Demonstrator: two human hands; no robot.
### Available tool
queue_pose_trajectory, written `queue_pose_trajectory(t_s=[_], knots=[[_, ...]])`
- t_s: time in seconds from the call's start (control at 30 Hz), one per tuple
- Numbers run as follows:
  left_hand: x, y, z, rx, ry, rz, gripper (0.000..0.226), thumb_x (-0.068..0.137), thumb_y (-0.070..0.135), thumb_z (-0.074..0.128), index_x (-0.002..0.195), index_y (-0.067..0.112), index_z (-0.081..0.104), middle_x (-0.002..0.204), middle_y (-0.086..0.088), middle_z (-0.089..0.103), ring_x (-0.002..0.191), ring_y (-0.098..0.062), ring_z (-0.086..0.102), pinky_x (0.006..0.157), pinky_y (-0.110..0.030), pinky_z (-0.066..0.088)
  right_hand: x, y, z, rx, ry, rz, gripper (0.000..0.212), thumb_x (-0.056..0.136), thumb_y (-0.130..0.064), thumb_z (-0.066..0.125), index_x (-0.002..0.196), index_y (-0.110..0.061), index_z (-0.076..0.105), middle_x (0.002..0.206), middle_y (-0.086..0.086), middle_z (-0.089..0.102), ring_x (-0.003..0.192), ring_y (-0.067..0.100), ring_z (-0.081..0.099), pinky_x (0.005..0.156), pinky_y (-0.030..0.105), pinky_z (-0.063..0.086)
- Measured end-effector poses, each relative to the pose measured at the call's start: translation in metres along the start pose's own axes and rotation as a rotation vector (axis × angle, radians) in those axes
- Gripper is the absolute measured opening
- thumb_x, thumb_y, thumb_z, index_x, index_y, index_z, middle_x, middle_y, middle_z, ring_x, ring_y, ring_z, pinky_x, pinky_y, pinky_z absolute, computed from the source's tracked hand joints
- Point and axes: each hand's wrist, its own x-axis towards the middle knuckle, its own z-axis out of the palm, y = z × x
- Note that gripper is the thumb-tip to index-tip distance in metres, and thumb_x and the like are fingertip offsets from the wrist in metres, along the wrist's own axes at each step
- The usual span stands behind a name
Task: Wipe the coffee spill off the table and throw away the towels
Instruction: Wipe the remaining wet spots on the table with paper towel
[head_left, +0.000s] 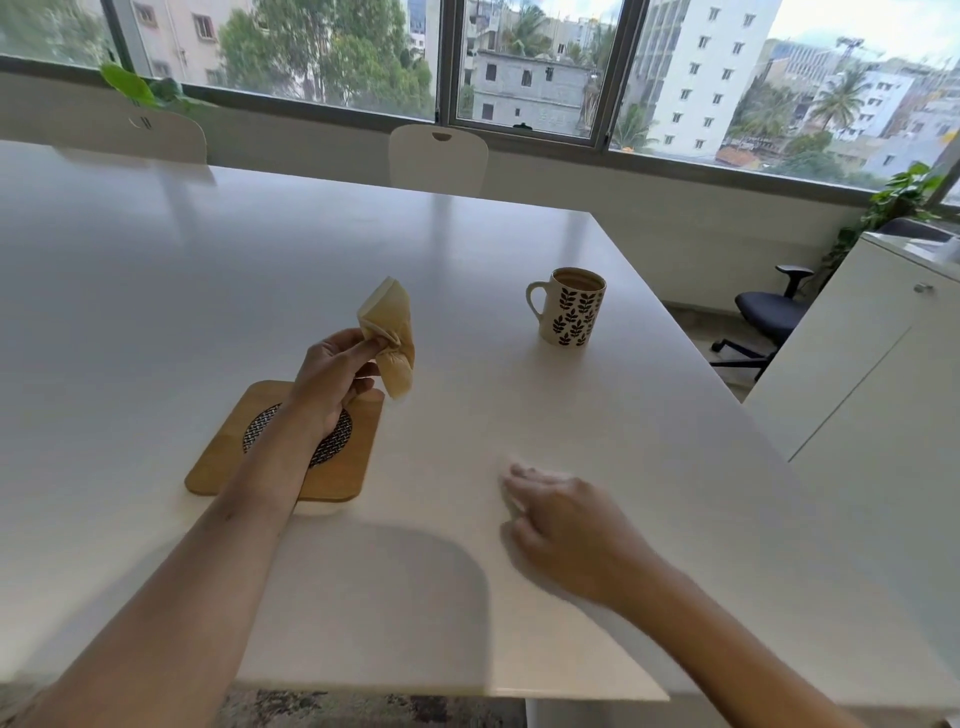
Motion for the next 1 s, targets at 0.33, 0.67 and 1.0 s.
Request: queue_pose_trajectory(t_s=[0.33,0.67,1.0], knots=[[-0.001,-0.001,-0.001,0.001,-0.006,-0.001,0.006,0.085,0.016,0.066,0.087,0.020,0.070,0.073,0.007,0.072,0.061,-0.005,0.061,0.048,-0.015,0.043,0.069,-0.001,0.036,-0.107,-0.036,-0.196,0.027,0.076,-0.002,0.040,0.097,-0.006,0.056,0.112,0.014,0.062,0.097,0.034,0.063,0.079,0.043,0.054],[0.000,0.000,0.002,0.026,-0.018,0.004,0.004,0.084,0.019,0.067,0.085,0.022,0.070,0.072,0.009,0.072,0.060,-0.002,0.062,0.058,-0.021,0.040,0.084,0.162,-0.028,-0.286,0.115,0.439,0.024,0.089,-0.007,0.036,0.095,-0.001,0.058,0.093,0.026,0.066,0.087,0.040,0.062,0.072,0.040,0.048],[0.000,0.001,-0.001,0.003,-0.013,0.003,0.005,0.085,0.017,0.066,0.085,0.021,0.069,0.072,0.008,0.072,0.061,-0.002,0.062,0.058,-0.021,0.041,0.127,0.053,0.016,0.030,0.023,-0.032,0.032,0.086,0.001,0.044,0.107,-0.009,0.066,0.122,0.010,0.064,0.110,0.030,0.060,0.093,0.041,0.047]])
